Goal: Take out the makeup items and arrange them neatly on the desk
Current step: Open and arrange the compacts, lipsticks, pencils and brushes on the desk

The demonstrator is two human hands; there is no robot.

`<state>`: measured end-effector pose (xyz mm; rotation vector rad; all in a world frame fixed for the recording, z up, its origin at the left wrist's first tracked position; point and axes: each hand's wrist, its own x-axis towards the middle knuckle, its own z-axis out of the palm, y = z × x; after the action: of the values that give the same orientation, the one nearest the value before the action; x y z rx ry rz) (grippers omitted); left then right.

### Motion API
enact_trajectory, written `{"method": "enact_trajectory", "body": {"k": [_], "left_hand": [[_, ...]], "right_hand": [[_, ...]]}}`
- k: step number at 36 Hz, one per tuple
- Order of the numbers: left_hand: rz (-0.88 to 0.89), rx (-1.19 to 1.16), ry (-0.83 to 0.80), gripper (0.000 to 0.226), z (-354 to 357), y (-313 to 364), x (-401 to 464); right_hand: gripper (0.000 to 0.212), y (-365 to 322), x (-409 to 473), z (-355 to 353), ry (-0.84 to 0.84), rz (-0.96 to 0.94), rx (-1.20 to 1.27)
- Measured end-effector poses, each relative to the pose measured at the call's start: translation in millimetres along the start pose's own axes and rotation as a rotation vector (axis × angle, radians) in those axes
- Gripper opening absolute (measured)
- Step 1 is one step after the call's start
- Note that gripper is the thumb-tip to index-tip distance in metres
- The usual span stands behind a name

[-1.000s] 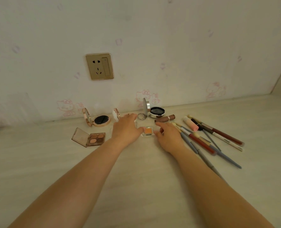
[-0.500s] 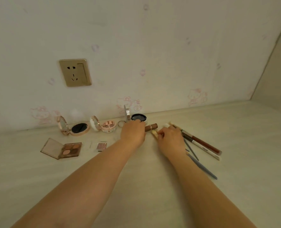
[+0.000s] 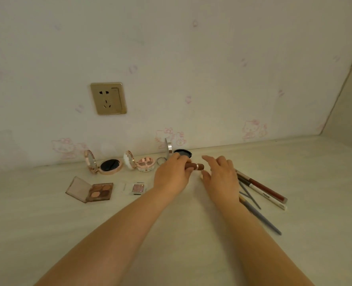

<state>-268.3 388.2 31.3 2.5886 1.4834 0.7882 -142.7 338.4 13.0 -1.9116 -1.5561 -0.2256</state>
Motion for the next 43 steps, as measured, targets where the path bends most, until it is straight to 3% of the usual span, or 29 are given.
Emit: {"method": "enact_trajectory", "body": {"k": [6,9,13,15,18,22,26,29,34,43], "left_hand": [[0.006,-0.063,0.066,0.026,-41.7,-14.2,-42.1],[-0.05,-0.28,0.143,0.028,-56.1,-24.0,-69.2],[-0.222,-0.584,0.197,0.039,-64.7,-38.3,-102.2],[-0.252,-0.551,0.167,0.039,-61.6,-45.0,-117.0],[-0.202,-0.456,0.09,0.032,-53.1,-50.2,-135.1],[-0.165,-0.367,0.037,0.022,-49.9,-50.5,-142.6],[-0.175,-0.283,-0.031,0.023,-47.5,-47.8,-143.1],[-0.2,-0.259,-0.07,0.024,-46.2,-46.3,-144.7],[-0.181,-0.22,-0.095,0.033,-44.9,-44.3,-145.2],[-0.203,-0.261,-0.126,0.032,-49.8,-43.8,-143.4]], "right_hand": [[0.024,-35.0,-20.2,3.4,0.056,-0.19,0.148],[0.018,-57.4,-32.8,3.5,0.005,-0.211,0.244],[0.012,-88.1,-54.4,-3.0,-0.187,0.031,0.676],[0.011,-100.1,-63.2,-6.3,-0.283,0.188,0.9],[0.008,-108.9,-75.5,-5.7,-0.419,0.277,1.072],[0.018,-111.1,-84.7,-5.1,-0.526,0.295,1.061],[0.038,-107.7,-84.7,-2.9,-0.4,0.362,1.058],[0.036,-105.1,-83.8,0.9,-0.341,0.384,1.046],[0.026,-106.2,-86.4,2.0,-0.405,0.278,1.004],[0.028,-105.9,-86.4,5.5,-0.427,0.264,0.971]]}}
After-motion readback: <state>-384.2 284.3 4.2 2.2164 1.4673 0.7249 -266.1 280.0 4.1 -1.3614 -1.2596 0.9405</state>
